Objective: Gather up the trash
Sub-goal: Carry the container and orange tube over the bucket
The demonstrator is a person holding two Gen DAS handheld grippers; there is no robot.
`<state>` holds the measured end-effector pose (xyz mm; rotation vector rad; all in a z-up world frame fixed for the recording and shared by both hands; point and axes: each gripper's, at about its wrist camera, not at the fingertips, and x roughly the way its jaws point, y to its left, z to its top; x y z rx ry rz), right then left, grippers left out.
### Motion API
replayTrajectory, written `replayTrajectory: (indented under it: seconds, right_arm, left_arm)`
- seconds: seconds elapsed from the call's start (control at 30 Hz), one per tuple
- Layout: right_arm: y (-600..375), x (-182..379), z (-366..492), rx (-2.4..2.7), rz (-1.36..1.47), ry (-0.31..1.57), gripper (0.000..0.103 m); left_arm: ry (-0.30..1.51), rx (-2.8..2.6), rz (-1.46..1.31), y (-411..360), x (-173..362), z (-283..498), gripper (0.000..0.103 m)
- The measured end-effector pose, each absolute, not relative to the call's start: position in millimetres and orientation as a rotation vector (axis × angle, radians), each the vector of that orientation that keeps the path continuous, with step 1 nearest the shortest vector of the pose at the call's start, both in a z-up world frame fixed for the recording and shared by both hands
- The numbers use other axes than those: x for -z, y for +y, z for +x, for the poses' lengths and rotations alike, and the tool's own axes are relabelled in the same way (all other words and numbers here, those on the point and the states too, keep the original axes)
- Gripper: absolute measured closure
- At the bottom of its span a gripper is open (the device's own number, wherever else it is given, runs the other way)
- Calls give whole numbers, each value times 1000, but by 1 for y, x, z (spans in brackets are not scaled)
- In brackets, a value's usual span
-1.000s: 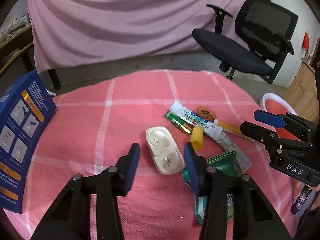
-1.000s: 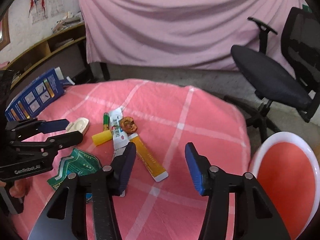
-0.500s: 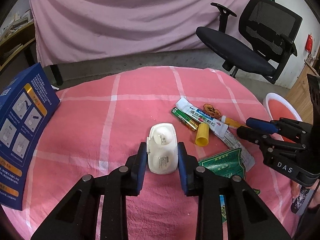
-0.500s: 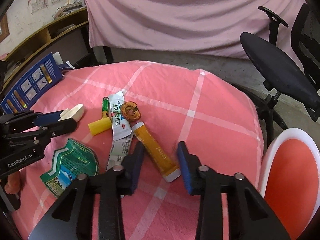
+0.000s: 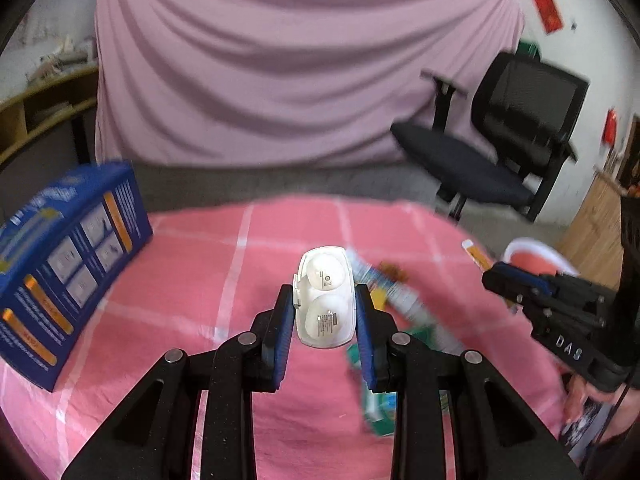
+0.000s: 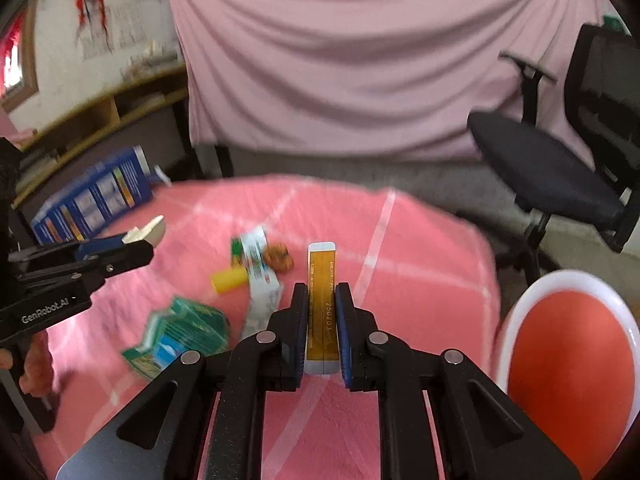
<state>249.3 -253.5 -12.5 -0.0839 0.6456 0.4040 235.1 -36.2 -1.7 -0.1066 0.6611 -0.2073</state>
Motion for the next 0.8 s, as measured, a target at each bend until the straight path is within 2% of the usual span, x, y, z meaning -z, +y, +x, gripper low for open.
replayTrajectory:
  seconds: [0.5,0.8]
  right_arm:
    - [-314,-53,170,-247,27,94,91]
    - [-362,-63,158,-104,98,40,91]
  left_arm:
    - [239,285,0,-110,-68,176,78]
    - [157,399,66,-179,-83,171,78]
